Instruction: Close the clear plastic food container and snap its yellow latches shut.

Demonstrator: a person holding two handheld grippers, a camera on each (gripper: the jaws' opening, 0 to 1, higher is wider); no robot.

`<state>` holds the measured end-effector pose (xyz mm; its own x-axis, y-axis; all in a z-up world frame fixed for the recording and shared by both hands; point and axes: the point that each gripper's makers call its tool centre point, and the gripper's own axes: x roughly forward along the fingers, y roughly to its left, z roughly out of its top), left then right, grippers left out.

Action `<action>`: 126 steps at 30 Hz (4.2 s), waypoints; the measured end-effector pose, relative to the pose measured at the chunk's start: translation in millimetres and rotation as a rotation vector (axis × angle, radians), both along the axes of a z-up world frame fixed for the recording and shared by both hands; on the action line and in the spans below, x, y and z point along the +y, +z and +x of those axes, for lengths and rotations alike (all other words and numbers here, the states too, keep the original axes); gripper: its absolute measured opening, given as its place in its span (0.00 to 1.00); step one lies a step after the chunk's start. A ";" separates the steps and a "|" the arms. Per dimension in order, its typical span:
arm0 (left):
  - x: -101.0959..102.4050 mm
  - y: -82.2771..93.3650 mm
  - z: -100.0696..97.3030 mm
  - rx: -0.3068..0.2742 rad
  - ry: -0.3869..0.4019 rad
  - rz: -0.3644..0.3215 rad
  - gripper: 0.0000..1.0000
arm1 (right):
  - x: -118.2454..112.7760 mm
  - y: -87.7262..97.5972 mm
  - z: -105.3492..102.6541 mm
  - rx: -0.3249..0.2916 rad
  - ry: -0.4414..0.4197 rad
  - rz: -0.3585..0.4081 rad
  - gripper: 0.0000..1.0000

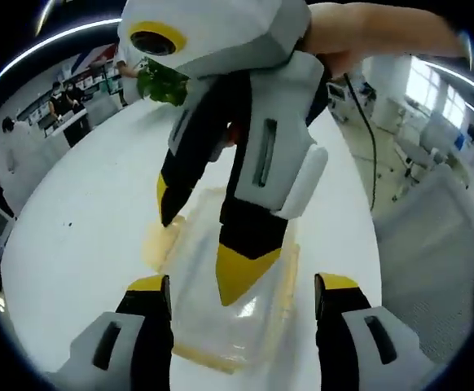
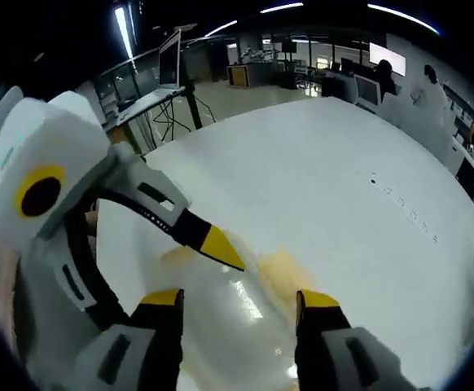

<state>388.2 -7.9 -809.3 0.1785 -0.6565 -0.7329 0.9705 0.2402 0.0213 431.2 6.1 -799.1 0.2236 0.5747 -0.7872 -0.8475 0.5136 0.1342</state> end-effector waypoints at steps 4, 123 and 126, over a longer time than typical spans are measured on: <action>1.4 -1.0 3.1 -0.027 0.002 0.008 0.69 | -1.7 -5.4 -0.5 -0.002 0.053 -0.043 0.54; -13.1 -9.2 -17.6 -0.199 0.120 -0.020 0.57 | 8.9 -31.5 -25.5 0.368 0.339 -0.094 0.40; -13.6 -8.6 -17.2 -0.200 0.109 -0.024 0.58 | 9.1 -31.6 -25.3 0.380 0.341 -0.076 0.40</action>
<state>371.1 -21.5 -817.9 0.3895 -0.6425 -0.6599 0.9158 0.3460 0.2038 405.9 15.2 -830.7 -0.2765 0.5027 -0.8190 -0.8672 0.2368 0.4381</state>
